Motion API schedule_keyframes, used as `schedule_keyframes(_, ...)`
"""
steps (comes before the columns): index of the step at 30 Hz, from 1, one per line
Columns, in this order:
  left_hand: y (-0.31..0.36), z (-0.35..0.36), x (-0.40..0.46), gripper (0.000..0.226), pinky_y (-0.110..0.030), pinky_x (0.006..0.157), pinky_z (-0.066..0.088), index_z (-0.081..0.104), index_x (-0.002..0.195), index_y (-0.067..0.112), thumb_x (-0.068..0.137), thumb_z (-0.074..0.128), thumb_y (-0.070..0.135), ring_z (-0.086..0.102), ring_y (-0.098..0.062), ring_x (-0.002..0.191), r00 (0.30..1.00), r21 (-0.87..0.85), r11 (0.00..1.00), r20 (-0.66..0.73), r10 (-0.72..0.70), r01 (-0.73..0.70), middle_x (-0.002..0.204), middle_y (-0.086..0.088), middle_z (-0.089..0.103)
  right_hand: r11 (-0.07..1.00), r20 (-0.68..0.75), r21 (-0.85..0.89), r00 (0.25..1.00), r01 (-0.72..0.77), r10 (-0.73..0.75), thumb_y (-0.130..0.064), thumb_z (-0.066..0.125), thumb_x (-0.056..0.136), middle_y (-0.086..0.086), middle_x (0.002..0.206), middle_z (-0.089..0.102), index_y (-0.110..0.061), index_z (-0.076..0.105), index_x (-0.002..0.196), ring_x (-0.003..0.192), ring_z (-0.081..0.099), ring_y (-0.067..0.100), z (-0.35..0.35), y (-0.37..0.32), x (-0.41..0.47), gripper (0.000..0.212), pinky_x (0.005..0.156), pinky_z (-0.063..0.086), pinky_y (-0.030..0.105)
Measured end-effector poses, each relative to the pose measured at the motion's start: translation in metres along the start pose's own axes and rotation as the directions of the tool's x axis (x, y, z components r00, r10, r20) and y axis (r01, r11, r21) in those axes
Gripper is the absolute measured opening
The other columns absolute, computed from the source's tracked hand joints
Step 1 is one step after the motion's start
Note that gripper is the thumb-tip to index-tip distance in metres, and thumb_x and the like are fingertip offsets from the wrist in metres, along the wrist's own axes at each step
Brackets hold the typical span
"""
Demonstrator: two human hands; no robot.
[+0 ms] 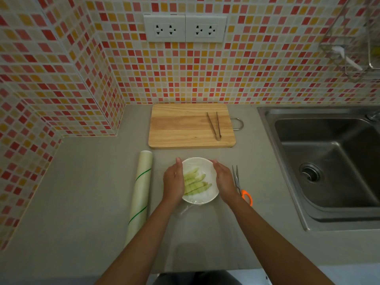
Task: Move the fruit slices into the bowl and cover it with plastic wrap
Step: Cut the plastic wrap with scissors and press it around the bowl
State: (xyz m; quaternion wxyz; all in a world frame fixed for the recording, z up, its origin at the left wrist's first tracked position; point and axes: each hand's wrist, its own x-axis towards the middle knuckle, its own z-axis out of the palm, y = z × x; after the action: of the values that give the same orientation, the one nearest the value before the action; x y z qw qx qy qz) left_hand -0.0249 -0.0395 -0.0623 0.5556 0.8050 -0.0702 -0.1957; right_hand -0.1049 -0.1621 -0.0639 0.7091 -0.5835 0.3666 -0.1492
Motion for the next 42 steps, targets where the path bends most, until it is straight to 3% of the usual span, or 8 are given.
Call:
schedule_keyframes(3, 0.004, -0.009, 0.017, 0.074, -0.039, 0.074, 0.053, 0.071, 0.082, 0.003, 0.100, 0.018, 0.052, 0.067, -0.024, 0.077, 0.997, 0.104, 0.993, 0.049, 0.059, -0.064, 0.081, -0.011, 0.072, 1.000, -0.003, -0.019, 1.000, 0.000, 0.000, -0.018, 0.037, 0.102, 0.009, 0.096, 0.066, 0.000, 0.066, 0.109, 0.078, 0.062, 0.009, -0.001, 0.001, 0.000, 0.035, 0.062, 0.050, 0.008)
schedule_keyframes(7, 0.011, -0.014, 0.026, 0.067, -0.018, 0.098, 0.039, 0.065, 0.123, 0.023, 0.095, 0.019, 0.063, 0.056, -0.003, 0.116, 0.983, -0.102, 0.991, 0.153, 0.106, -0.092, 0.121, 0.009, 0.066, 0.998, -0.016, -0.051, 0.999, 0.027, -0.028, -0.018, 0.037, 0.102, 0.009, 0.095, 0.066, -0.002, 0.067, 0.106, 0.078, 0.061, 0.008, -0.001, 0.001, 0.000, 0.034, 0.063, 0.049, 0.007)
schedule_keyframes(10, 0.008, -0.010, 0.021, 0.075, -0.002, 0.082, 0.043, 0.069, 0.116, 0.029, 0.084, 0.019, 0.076, 0.061, 0.009, 0.106, 0.964, -0.148, 0.982, 0.222, 0.147, -0.115, 0.106, 0.020, 0.070, 0.997, -0.029, -0.064, 0.998, 0.052, -0.054, -0.017, 0.037, 0.103, 0.011, 0.093, 0.065, 0.003, 0.066, 0.105, 0.080, 0.060, 0.013, 0.000, 0.002, -0.001, 0.035, 0.067, 0.049, 0.012)
schedule_keyframes(17, 0.000, -0.005, 0.023, 0.060, -0.009, 0.075, 0.046, 0.073, 0.099, 0.038, 0.092, 0.021, 0.067, 0.064, 0.006, 0.095, 0.970, -0.105, 0.994, 0.235, 0.056, -0.032, 0.097, 0.019, 0.071, 0.994, -0.099, -0.085, 0.992, 0.065, -0.073, -0.014, 0.039, 0.102, 0.012, 0.087, 0.063, -0.001, 0.066, 0.094, 0.081, 0.057, 0.019, 0.006, 0.005, 0.000, 0.031, 0.076, 0.046, 0.030)
schedule_keyframes(24, 0.003, -0.004, 0.030, 0.075, -0.045, 0.100, 0.045, 0.073, 0.103, 0.034, 0.084, 0.011, 0.072, 0.063, -0.025, 0.104, 0.973, 0.187, 0.973, 0.211, 0.096, -0.136, 0.105, -0.005, 0.070, 0.995, -0.104, -0.069, 0.991, 0.077, -0.084, -0.013, 0.038, 0.101, 0.014, 0.079, 0.057, -0.001, 0.061, 0.084, 0.077, 0.054, 0.021, 0.006, 0.006, -0.002, 0.031, 0.069, 0.044, 0.029)
schedule_keyframes(29, 0.005, -0.005, 0.031, 0.078, -0.042, 0.097, 0.037, 0.070, 0.101, 0.019, 0.088, 0.009, 0.067, 0.054, -0.026, 0.110, 0.970, 0.393, 0.894, 0.198, 0.143, -0.213, 0.096, 0.002, 0.062, 0.994, -0.125, -0.074, 0.988, 0.084, -0.093, -0.014, 0.039, 0.101, 0.008, 0.079, 0.064, -0.003, 0.067, 0.084, 0.076, 0.059, 0.017, 0.006, 0.009, -0.006, 0.035, 0.074, 0.046, 0.031)
schedule_keyframes(35, 0.003, -0.017, 0.028, 0.060, -0.027, 0.085, 0.043, 0.067, 0.112, 0.014, 0.100, 0.021, 0.052, 0.062, -0.025, 0.109, 0.995, -0.175, 0.985, -0.104, -0.012, -0.006, 0.107, -0.006, 0.069, 0.999, -0.229, 0.022, 0.973, 0.041, -0.035, -0.027, 0.040, 0.101, -0.012, 0.079, 0.071, -0.029, 0.070, 0.084, 0.078, 0.064, 0.002, 0.001, 0.017, -0.015, 0.034, 0.066, 0.048, 0.016)
schedule_keyframes(42, -0.019, -0.015, -0.002, 0.053, -0.035, 0.088, 0.047, 0.068, 0.101, 0.006, 0.102, 0.029, 0.041, 0.065, -0.028, 0.095, 0.985, -0.038, 0.990, -0.098, -0.142, 0.139, 0.096, -0.013, 0.071, 0.978, -0.165, -0.146, 0.971, 0.152, -0.175, -0.032, 0.051, 0.096, -0.007, 0.099, 0.072, -0.017, 0.074, 0.104, 0.095, 0.064, 0.002, -0.014, 0.000, -0.004, 0.028, 0.087, 0.049, 0.020)
